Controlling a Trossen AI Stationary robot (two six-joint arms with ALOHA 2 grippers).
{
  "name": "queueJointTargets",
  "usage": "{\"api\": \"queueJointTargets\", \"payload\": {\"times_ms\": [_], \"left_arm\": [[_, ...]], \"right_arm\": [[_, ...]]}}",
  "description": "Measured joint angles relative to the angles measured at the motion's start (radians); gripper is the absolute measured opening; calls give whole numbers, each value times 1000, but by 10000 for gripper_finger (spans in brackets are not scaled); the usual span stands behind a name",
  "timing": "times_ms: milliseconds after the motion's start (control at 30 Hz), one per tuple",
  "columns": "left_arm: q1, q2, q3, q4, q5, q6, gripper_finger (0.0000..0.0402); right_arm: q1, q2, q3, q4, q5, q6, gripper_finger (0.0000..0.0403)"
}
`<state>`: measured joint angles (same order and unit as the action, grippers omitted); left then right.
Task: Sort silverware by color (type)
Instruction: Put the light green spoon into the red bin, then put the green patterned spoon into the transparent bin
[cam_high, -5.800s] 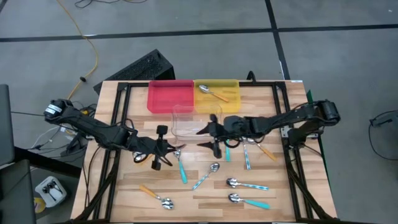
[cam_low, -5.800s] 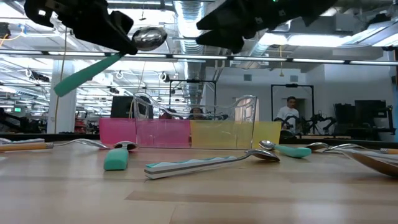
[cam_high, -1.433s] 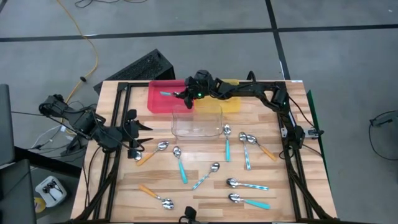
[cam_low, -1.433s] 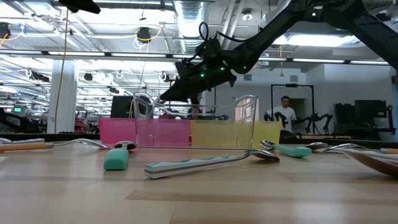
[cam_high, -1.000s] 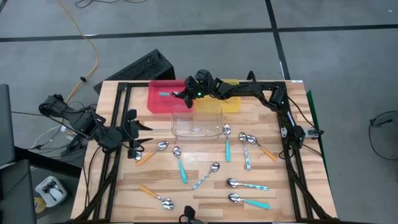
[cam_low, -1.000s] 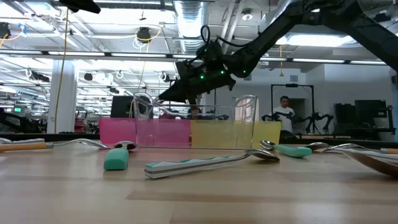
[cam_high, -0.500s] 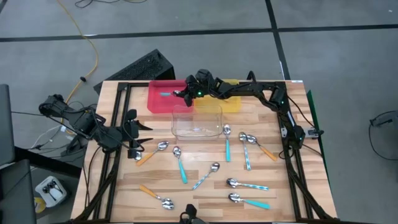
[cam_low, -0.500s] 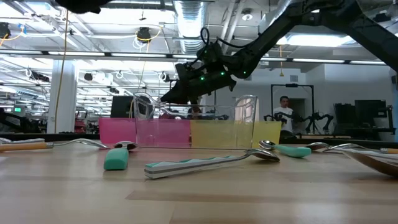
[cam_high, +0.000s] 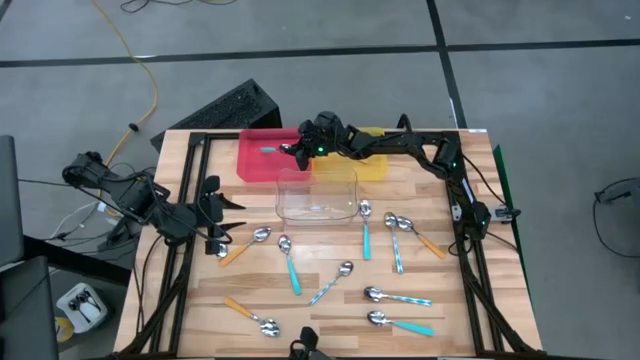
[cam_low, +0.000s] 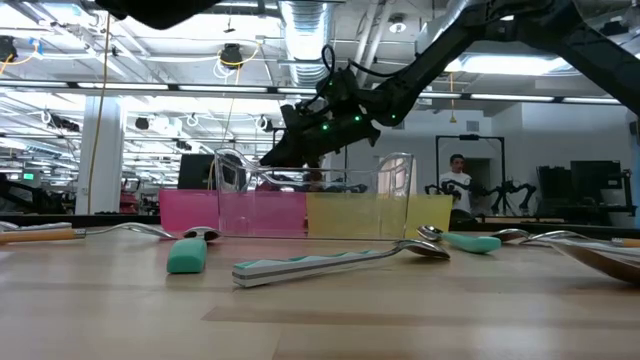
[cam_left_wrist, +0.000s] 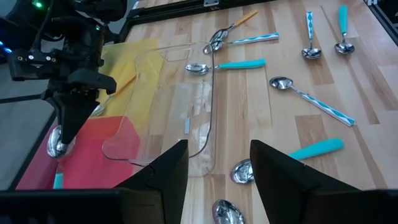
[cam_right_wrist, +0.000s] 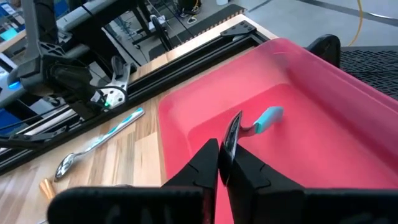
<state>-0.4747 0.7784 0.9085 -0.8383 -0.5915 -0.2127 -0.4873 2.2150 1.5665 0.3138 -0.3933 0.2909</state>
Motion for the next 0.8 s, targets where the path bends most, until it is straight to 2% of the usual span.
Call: {"api": "queueJointTargets", "payload": {"times_ms": [267, 433, 600, 700, 800], "left_arm": [[0, 0, 0, 0, 0, 0, 158], [0, 0, -1, 1, 0, -9, 158], [0, 1, -58, 2, 0, -33, 158], [0, 0, -103, 7, -8, -91, 158], [0, 1, -144, 13, -8, -172, 158]], "right_arm": [[0, 0, 0, 1, 2, -5, 71], [-1, -2, 0, 8, -6, -11, 101], [-22, -64, -1, 7, -98, -5, 125], [-41, -134, -1, -14, -184, -3, 130], [-54, -232, -1, -81, -218, -5, 129]]}}
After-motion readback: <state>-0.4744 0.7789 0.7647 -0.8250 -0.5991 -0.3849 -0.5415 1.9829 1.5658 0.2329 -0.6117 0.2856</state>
